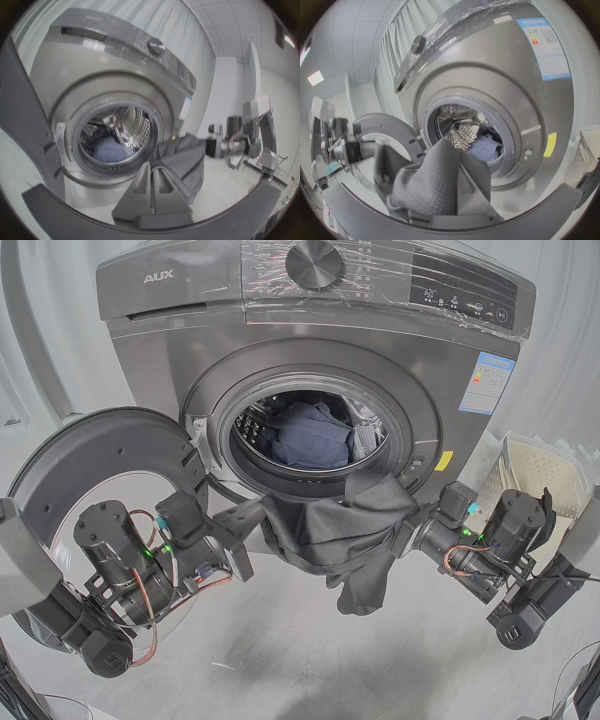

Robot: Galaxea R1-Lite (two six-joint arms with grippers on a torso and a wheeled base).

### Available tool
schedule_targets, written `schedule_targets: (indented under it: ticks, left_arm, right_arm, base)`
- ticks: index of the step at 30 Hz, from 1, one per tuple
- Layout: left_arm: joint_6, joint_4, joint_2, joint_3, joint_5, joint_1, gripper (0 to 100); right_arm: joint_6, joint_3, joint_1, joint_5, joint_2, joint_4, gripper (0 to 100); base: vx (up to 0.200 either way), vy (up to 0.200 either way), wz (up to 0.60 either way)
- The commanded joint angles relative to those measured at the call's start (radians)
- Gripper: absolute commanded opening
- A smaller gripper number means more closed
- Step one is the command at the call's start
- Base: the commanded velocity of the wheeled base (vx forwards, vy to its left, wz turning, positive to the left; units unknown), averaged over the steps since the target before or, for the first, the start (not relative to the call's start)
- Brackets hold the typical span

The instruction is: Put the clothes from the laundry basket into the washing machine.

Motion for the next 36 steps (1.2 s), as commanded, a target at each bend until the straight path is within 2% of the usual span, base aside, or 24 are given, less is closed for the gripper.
schedule_targets:
  ticks: [1,4,15,16,19,22,28,36]
  left_arm:
    - [0.016,-0.001,0.103,0.047,-0.02,0.001,0]
    - [0.016,-0.001,0.134,0.053,-0.021,-0.005,0]
    - [0.038,-0.001,0.162,0.061,-0.021,0.001,0]
    - [0.038,-0.001,0.162,0.061,-0.021,0.001,100]
    - [0.031,-0.001,0.159,0.073,-0.021,-0.012,100]
    - [0.038,-0.001,0.163,0.156,-0.012,-0.047,100]
    - [0.038,-0.007,0.205,0.277,-0.017,-0.061,100]
    - [0.041,-0.006,0.151,0.289,-0.018,-0.113,100]
  right_arm:
    - [0.009,-0.051,0.009,-0.006,-0.052,-0.001,0]
    - [0.018,-0.072,0.015,-0.026,-0.069,0.001,0]
    - [0.023,-0.075,0.031,-0.029,-0.073,0.001,0]
    - [0.023,-0.075,0.032,-0.029,-0.072,0.001,0]
    - [0.024,-0.065,0.031,-0.031,-0.07,0.001,0]
    - [0.023,-0.077,0.025,-0.032,-0.073,0.001,0]
    - [0.037,-0.105,0.018,-0.039,-0.029,-0.001,0]
    - [0.035,-0.129,0.025,-0.049,-0.015,0.003,0]
  base:
    - [0.0,0.0,0.0]
    - [0.0,0.0,0.0]
    - [0.0,0.0,0.0]
    - [0.0,0.0,0.0]
    - [0.0,0.0,0.0]
    - [0.0,0.0,0.0]
    - [0.0,0.0,0.0]
    - [0.0,0.0,0.0]
